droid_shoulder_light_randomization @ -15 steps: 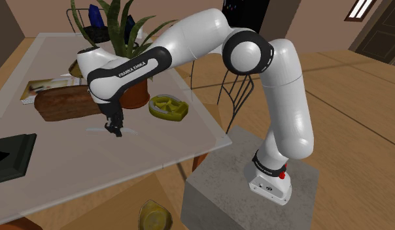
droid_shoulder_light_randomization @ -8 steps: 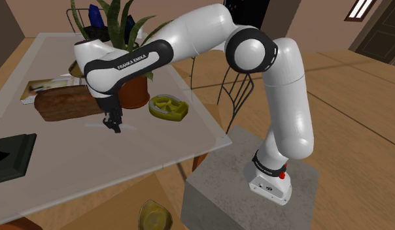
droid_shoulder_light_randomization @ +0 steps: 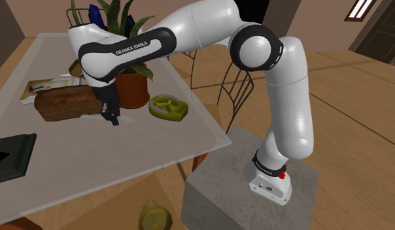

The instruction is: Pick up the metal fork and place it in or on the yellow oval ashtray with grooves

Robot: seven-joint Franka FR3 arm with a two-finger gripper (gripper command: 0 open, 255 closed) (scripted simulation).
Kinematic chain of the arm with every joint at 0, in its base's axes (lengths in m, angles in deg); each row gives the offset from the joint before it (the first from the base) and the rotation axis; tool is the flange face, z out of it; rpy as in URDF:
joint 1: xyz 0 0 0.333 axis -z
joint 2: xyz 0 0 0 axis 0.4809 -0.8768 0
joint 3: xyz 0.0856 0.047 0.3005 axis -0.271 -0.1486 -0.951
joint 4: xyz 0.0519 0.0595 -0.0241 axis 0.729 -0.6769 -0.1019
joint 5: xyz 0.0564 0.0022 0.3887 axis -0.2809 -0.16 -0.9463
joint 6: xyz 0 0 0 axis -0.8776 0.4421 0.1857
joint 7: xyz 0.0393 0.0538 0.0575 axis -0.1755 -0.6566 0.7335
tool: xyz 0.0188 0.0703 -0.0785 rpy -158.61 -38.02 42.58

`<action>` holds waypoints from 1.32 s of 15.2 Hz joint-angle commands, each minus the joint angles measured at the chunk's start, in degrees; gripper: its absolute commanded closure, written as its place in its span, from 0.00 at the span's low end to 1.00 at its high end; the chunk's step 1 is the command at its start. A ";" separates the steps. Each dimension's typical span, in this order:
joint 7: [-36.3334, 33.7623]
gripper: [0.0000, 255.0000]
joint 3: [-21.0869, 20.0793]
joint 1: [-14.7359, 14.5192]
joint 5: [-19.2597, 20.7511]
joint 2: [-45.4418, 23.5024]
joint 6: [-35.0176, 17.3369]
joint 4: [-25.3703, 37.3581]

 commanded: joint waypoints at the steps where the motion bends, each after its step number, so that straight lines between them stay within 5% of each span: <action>1: -0.04 1.00 -0.07 -0.02 -0.10 0.40 1.25 0.84; 10: -0.07 1.00 -0.29 -0.11 -0.42 1.68 6.74 5.10; 20: 11.47 1.00 2.55 9.21 -2.88 14.92 -0.46 -15.43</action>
